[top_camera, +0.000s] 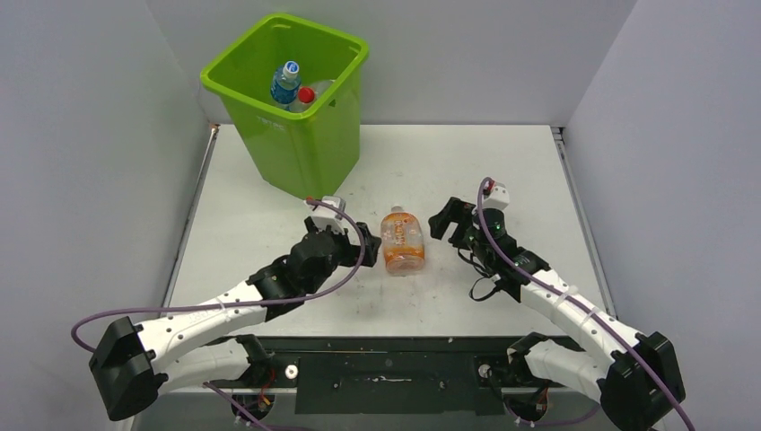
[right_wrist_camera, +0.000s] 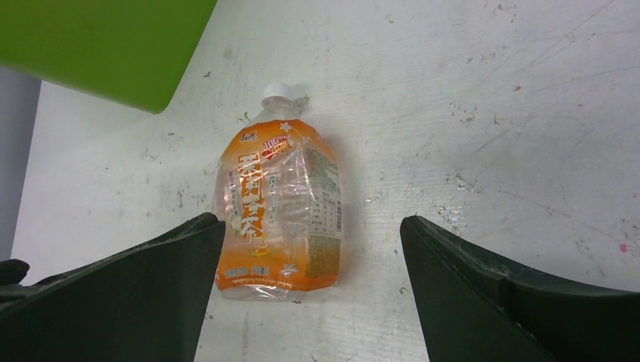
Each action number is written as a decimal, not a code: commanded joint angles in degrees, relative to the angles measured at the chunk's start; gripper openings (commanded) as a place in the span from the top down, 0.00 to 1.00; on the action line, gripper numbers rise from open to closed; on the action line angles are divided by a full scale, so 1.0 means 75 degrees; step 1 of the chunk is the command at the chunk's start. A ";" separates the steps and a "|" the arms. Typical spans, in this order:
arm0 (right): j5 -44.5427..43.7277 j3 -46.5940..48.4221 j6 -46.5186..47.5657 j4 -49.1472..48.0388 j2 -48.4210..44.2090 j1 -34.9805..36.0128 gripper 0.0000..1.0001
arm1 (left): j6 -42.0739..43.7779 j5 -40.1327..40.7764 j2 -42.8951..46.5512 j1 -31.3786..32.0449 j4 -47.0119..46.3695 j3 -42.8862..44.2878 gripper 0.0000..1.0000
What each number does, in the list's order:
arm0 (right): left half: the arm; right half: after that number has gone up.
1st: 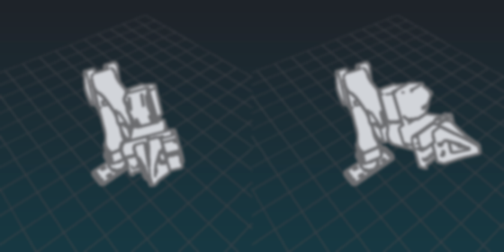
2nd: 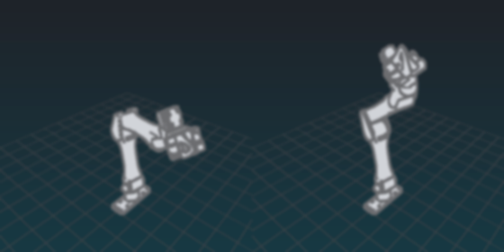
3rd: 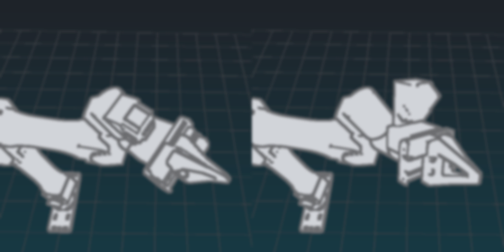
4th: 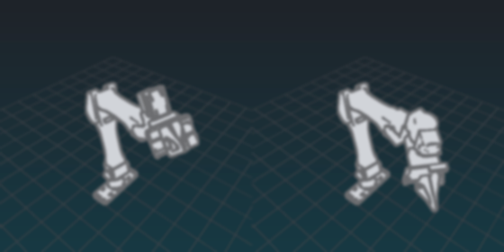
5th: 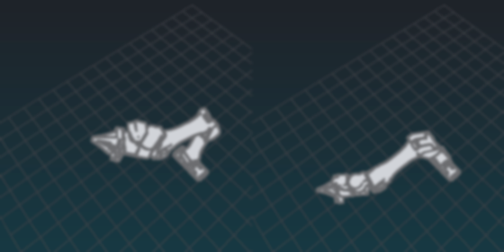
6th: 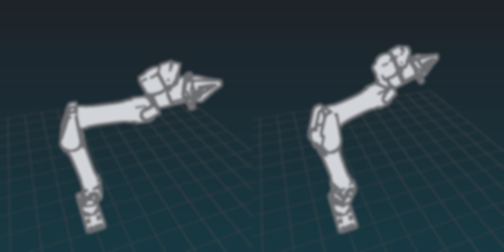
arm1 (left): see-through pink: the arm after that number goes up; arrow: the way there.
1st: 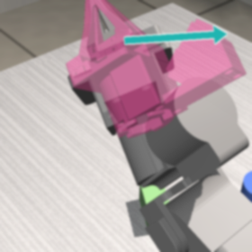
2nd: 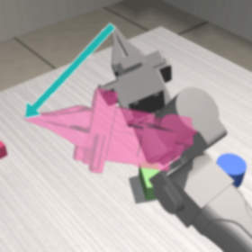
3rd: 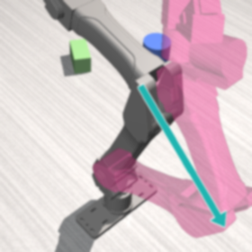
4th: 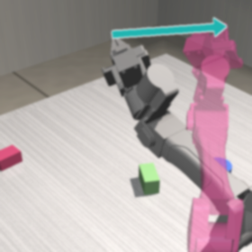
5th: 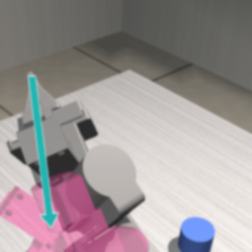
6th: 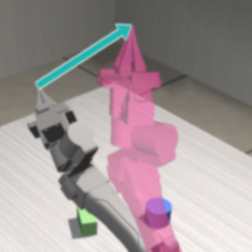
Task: Put the plastic bottles in the bin
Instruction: Move the plastic bottle to the center of the board, then pick up the plastic bottle at the center of the board.
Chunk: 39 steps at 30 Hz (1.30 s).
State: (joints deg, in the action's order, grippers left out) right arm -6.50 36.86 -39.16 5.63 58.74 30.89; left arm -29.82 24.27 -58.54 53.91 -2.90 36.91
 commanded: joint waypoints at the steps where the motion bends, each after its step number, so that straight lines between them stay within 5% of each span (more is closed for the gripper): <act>1: 0.0038 -0.0403 -0.0522 -0.1128 -0.0231 -0.0135 0.10 | -0.0854 -0.0090 -0.0103 -0.0499 -0.0652 0.0283 0.04; 9: 0.0713 -0.0105 0.0119 -0.1087 0.0018 -0.0158 0.10 | -0.1758 -0.0468 -0.0582 -0.1192 -0.0912 0.0139 0.04; 21: 0.0650 -0.0580 0.0153 -0.1604 -0.0230 -0.0171 0.10 | -0.2746 -0.0442 -0.1148 -0.1823 0.0659 0.0675 0.04; 39: 0.1073 -0.0239 -0.0149 -0.3315 0.2379 -0.0345 0.10 | -0.2593 -0.2287 -0.2619 -0.2045 -0.1888 -0.0247 0.03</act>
State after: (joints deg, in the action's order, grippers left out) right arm 0.58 32.25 -39.72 -12.86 74.67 28.84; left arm -48.62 9.21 -76.51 38.41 -8.05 36.23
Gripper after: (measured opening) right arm 0.897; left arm 0.963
